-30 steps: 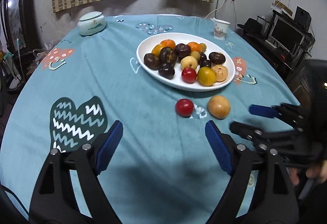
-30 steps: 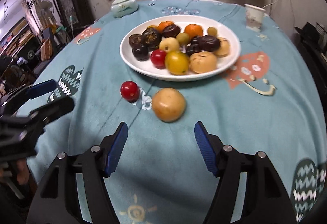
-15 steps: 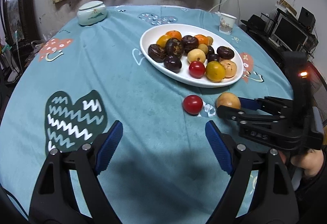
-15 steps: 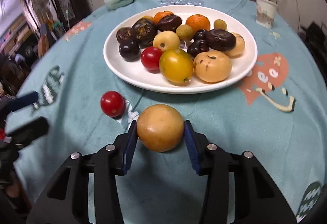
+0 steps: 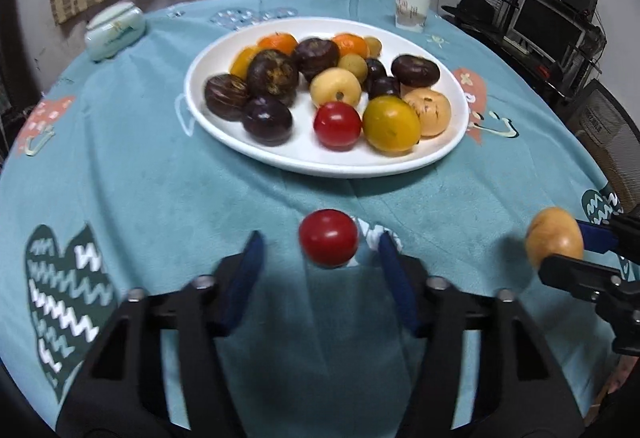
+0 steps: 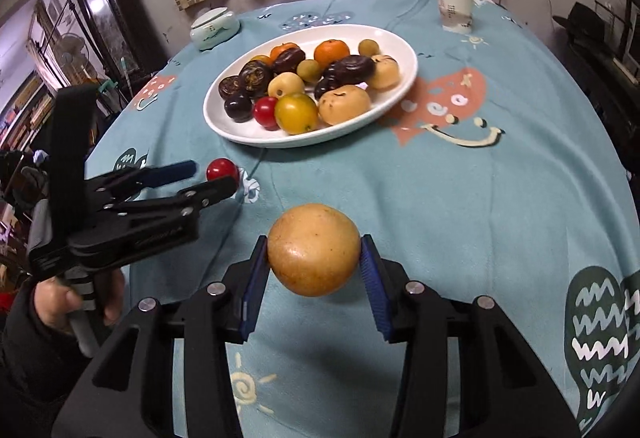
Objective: Organize fruits
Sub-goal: 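Grasp a tan pear with the right tool while the left tool grasps a red tomato, then carry the tan pear and red tomato onto the white plate and release both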
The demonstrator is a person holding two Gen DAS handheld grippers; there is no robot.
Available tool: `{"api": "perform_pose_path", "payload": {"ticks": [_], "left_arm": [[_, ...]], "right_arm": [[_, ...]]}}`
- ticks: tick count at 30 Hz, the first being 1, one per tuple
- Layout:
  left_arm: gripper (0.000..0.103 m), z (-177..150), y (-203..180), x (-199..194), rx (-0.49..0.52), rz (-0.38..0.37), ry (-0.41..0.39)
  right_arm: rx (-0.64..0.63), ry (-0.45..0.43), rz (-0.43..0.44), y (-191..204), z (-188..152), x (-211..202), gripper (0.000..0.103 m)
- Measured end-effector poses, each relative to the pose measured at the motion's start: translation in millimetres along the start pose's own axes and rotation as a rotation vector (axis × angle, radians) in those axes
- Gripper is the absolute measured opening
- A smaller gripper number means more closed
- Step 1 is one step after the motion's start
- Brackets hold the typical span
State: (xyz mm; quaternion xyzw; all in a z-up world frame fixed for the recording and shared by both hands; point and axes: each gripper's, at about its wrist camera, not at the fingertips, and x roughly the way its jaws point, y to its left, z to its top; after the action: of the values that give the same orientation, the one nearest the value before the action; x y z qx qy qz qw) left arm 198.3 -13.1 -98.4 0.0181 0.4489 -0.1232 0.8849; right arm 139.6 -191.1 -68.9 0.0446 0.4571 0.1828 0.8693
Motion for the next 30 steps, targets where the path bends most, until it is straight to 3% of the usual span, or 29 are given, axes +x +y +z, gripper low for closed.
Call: {"api": "perform_pose_path", "payload": {"ticks": [5, 6, 20, 25, 30], "left_arm": [[0.045, 1, 0, 10, -0.004, -0.003, 0.005], [0.032, 1, 1, 10, -0.006, -0.01, 0.001], [0.032, 5, -19, -52, 0.017, -0.062, -0.089], [0.032, 37, -13, -61, 0.013, -0.054, -0.095], [0.032, 108, -2, -43, 0.009, -0.006, -0.109]], "right_arm": [[0.01, -0.006, 0.013, -4, 1, -1, 0.045], [0.01, -0.007, 0.015, -4, 1, -1, 0.045], [-0.001, -0.032, 0.027, 2, 8, -12, 0.046], [-0.049, -0.067, 0.035, 3, 36, -10, 0.046], [-0.093, -0.108, 0.008, 2, 91, 7, 0.045]]}}
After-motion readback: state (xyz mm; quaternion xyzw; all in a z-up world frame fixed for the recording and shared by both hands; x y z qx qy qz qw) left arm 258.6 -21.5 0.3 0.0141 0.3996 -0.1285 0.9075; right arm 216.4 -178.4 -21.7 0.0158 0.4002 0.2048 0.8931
